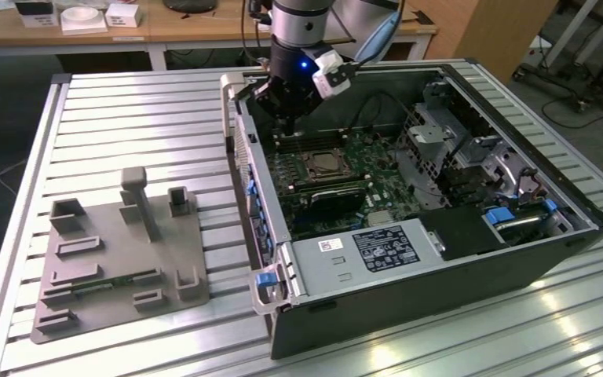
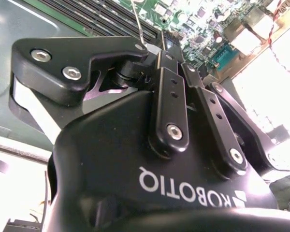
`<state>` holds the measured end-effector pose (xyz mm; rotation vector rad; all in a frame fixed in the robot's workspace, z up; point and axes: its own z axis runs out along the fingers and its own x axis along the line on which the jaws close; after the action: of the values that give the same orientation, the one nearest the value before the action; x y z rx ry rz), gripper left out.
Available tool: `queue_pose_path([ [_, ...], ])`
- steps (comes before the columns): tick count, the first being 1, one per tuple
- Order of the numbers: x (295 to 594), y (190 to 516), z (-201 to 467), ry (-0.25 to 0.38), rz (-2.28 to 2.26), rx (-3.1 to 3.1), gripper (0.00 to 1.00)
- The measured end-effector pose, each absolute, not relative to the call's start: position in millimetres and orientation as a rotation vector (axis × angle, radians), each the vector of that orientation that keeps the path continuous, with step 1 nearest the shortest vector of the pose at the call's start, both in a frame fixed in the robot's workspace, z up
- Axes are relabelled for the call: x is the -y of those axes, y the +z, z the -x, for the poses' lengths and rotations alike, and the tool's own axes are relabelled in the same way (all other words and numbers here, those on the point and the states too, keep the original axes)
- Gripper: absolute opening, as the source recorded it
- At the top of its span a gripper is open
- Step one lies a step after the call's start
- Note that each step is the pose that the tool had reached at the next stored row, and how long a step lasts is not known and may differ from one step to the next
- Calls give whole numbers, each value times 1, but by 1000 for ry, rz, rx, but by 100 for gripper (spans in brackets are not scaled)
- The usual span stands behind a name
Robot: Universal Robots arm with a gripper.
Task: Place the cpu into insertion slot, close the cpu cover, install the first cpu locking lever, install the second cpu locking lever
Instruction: 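Install the first cpu locking lever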
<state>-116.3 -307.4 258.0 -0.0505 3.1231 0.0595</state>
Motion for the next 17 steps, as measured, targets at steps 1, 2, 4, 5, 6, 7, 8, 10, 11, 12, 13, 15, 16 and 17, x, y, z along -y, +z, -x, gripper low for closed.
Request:
queue_pose_path([
  [1,307,258,116,60,51,-3123,10],
  [2,307,258,116,59,51,-3123,10],
  [4,307,258,115,60,51,-3123,10],
  [5,307,258,114,60,51,-3123,10],
  [6,307,258,114,59,51,-3123,10],
  [7,307,258,113,59,51,-3123,10],
  [8,307,258,113,60,51,-3123,10],
  [10,307,258,112,59,51,-3123,10],
  [11,307,258,112,59,51,-3123,10],
  [12,307,258,111,60,51,-3123,10],
  [13,307,258,111,60,51,-3123,10],
  [15,307,258,109,60,51,-3123,10],
  [16,307,258,108,60,51,-3123,10],
  [17,307,258,108,60,51,-3123,10],
])
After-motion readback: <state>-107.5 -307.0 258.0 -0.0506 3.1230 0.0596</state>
